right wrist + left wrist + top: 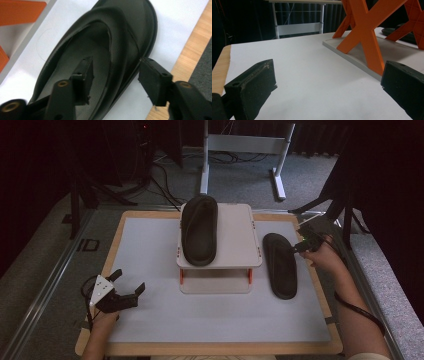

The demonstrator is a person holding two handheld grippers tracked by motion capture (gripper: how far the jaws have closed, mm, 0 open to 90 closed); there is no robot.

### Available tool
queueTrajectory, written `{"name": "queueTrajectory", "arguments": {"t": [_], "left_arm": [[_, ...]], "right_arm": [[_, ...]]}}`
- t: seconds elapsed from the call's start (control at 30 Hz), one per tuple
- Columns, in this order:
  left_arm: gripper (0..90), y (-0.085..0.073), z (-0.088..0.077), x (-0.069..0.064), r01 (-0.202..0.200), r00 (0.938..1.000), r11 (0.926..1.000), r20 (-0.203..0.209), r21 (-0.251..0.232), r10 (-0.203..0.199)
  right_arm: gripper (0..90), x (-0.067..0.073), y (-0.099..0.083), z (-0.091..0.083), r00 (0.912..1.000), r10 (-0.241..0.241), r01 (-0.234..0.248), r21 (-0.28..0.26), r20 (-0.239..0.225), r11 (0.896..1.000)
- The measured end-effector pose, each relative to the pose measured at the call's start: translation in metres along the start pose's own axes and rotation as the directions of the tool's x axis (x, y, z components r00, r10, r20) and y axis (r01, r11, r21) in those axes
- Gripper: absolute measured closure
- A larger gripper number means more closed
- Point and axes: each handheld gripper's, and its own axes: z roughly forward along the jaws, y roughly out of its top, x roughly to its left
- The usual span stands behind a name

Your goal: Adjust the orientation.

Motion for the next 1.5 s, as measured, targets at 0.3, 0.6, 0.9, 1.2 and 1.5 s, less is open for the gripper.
{"name": "queueTrajectory", "arguments": {"t": [0.3, 0.6, 0.9, 1.2, 1.5], "left_arm": [[0.0, 0.0, 0.0, 0.001, 0.011, 0.9999, 0.9999, 0.012, -0.002, -0.011], [0.0, 0.0, 0.0, 0.001, 0.008, 0.9998, 1.0, 0.018, -0.002, -0.008], [0.0, 0.0, 0.0, 0.001, 0.006, 0.9998, 1.0, 0.017, 0.0, -0.006], [0.0, 0.0, 0.0, 0.0, 0.002, 0.9999, 1.0, 0.016, 0.0, -0.002], [0.0, 0.0, 0.0, -0.001, 0.002, 0.9999, 1.0, 0.016, 0.001, -0.002]], "right_arm": [[58.3, -0.007, 0.0, 0.019, 0.9931, 0.113, -0.111, 0.063, -0.029, 0.992], [70.2, -0.003, 0.008, 0.028, 0.9924, 0.123, -0.123, 0.124, 0.01, 0.985], [74.0, 0.0, 0.01, 0.026, 0.9808, 0.189, -0.194, 0.152, 0.048, 0.969], [74.5, -0.001, 0.013, 0.006, 0.9823, 0.184, -0.187, 0.147, 0.039, 0.971], [74.4, -0.001, 0.025, -0.024, 0.9811, 0.181, -0.189, 0.124, 0.067, 0.974]]}}
